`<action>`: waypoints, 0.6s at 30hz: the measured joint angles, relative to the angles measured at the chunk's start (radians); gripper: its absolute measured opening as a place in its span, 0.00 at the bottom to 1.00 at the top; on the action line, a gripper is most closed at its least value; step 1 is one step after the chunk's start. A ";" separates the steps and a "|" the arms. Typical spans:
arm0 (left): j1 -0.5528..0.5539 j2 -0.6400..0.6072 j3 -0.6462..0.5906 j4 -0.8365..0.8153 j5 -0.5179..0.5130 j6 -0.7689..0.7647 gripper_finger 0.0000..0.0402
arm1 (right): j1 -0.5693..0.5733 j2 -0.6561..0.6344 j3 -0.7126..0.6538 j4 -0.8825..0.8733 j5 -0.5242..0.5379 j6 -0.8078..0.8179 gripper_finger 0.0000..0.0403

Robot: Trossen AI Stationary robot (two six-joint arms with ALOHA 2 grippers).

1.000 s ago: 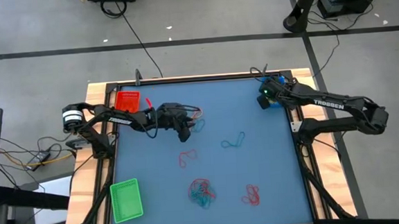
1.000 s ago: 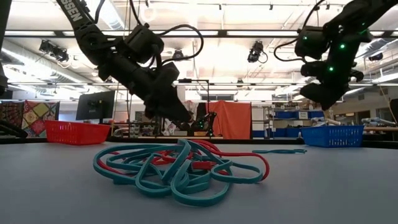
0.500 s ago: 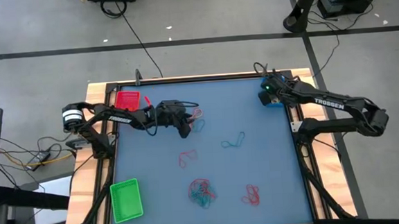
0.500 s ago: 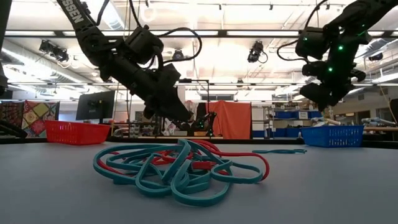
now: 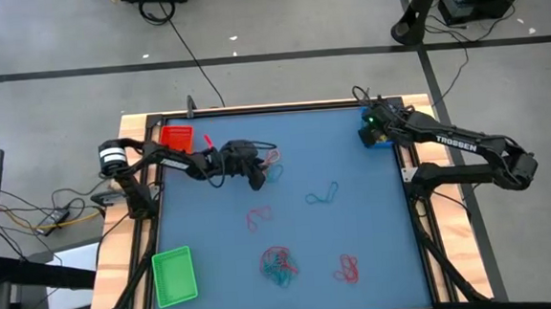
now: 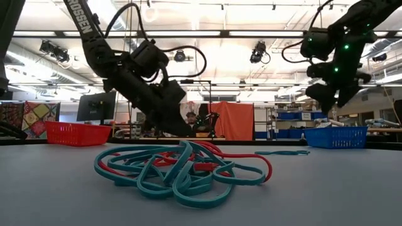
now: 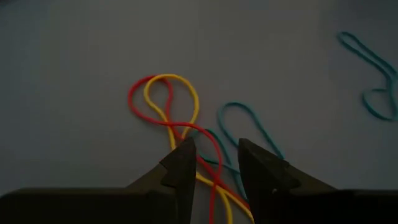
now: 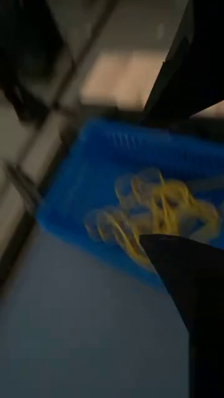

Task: Sort rubber bands into baskets
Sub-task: Put the yellow rubber band into the blue basket

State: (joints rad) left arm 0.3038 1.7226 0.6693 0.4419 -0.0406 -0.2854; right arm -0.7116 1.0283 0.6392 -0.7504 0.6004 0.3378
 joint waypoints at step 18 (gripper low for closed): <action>0.002 0.010 0.117 -0.050 -0.010 0.076 0.30 | 0.181 0.001 0.000 0.349 -0.460 -0.070 0.65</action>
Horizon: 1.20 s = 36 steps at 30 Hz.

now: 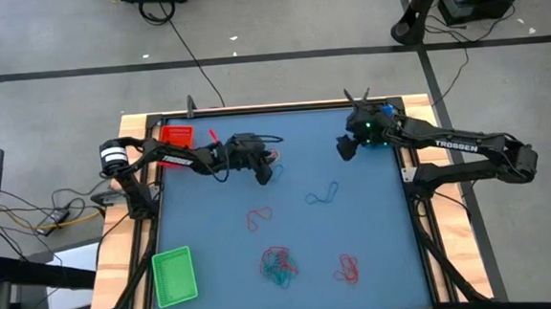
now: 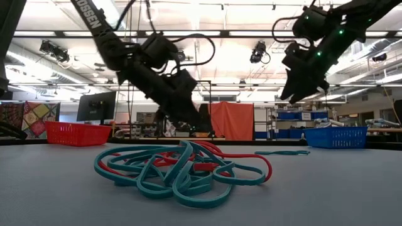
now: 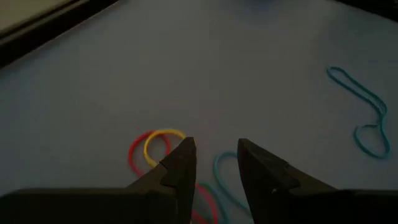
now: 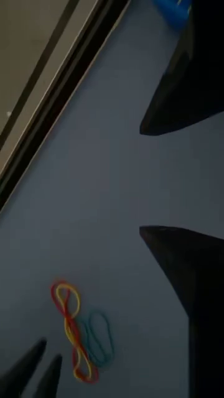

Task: Sort rubber bands into baskets
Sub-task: Put the yellow rubber band into the blue basket

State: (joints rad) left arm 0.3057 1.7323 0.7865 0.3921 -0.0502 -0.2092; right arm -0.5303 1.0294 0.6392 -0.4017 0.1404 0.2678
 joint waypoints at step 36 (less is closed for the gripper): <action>0.036 0.268 0.442 -0.604 0.036 0.094 0.12 | 0.182 0.000 0.000 0.006 0.049 0.028 0.53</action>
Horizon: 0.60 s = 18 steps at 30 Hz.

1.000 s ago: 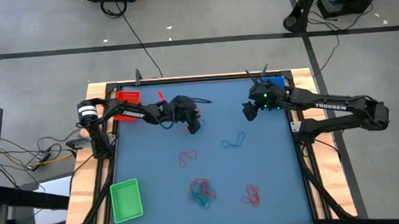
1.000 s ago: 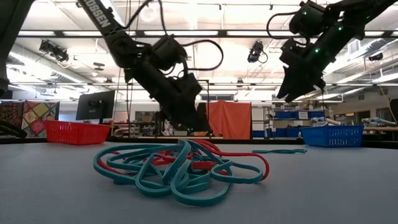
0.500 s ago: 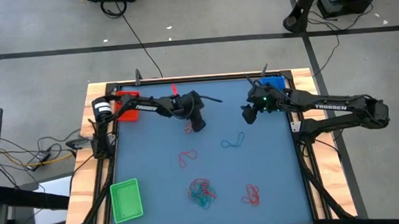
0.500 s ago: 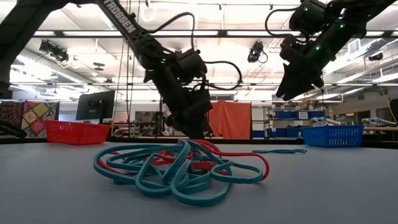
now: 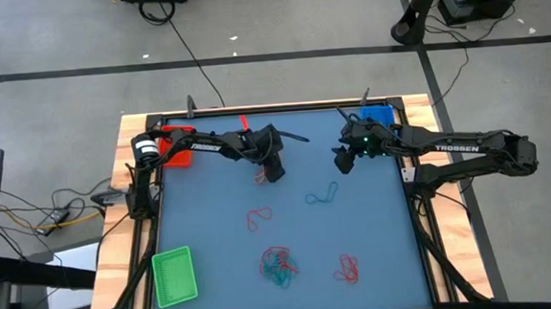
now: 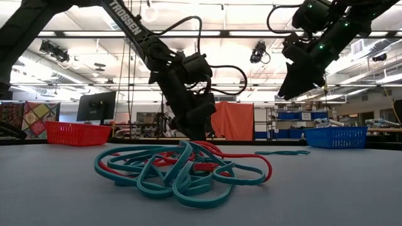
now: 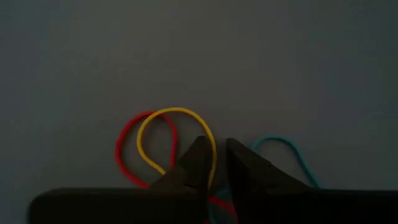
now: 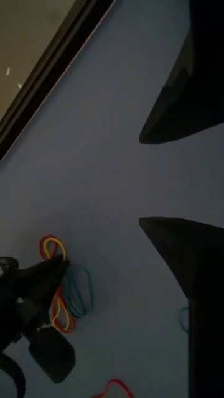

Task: Sort rubber bands into baskets
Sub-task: Put the yellow rubber band into the blue basket

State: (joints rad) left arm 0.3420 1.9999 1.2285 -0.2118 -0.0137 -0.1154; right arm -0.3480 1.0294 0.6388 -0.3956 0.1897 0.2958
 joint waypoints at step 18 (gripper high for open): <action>-0.033 -0.090 0.000 0.096 0.067 0.009 0.01 | 0.083 -0.001 -0.039 0.081 0.028 0.042 0.50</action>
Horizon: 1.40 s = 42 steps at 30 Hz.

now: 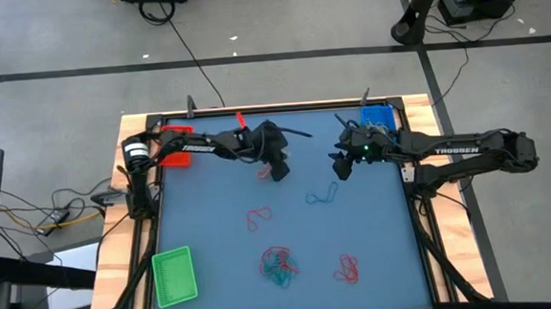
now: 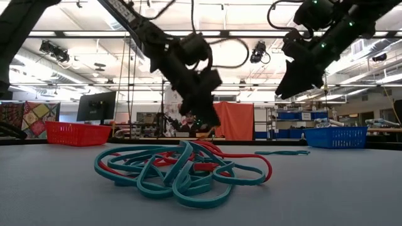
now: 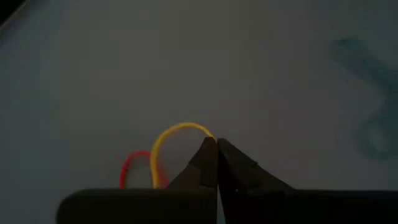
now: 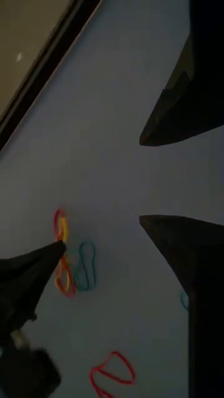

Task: Sort rubber bands into baskets
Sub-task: Put the yellow rubber band into the blue basket

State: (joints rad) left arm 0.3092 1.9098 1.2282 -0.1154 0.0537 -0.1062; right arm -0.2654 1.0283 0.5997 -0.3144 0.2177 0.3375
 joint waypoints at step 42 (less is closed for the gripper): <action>-0.161 -0.051 0.140 0.141 0.231 0.048 0.00 | 0.239 0.001 -0.260 0.702 -0.052 -0.323 0.37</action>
State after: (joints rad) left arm 0.1478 1.8587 1.3678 0.0256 0.2844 -0.0586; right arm -0.0265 1.0294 0.3393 0.3877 0.1656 0.0147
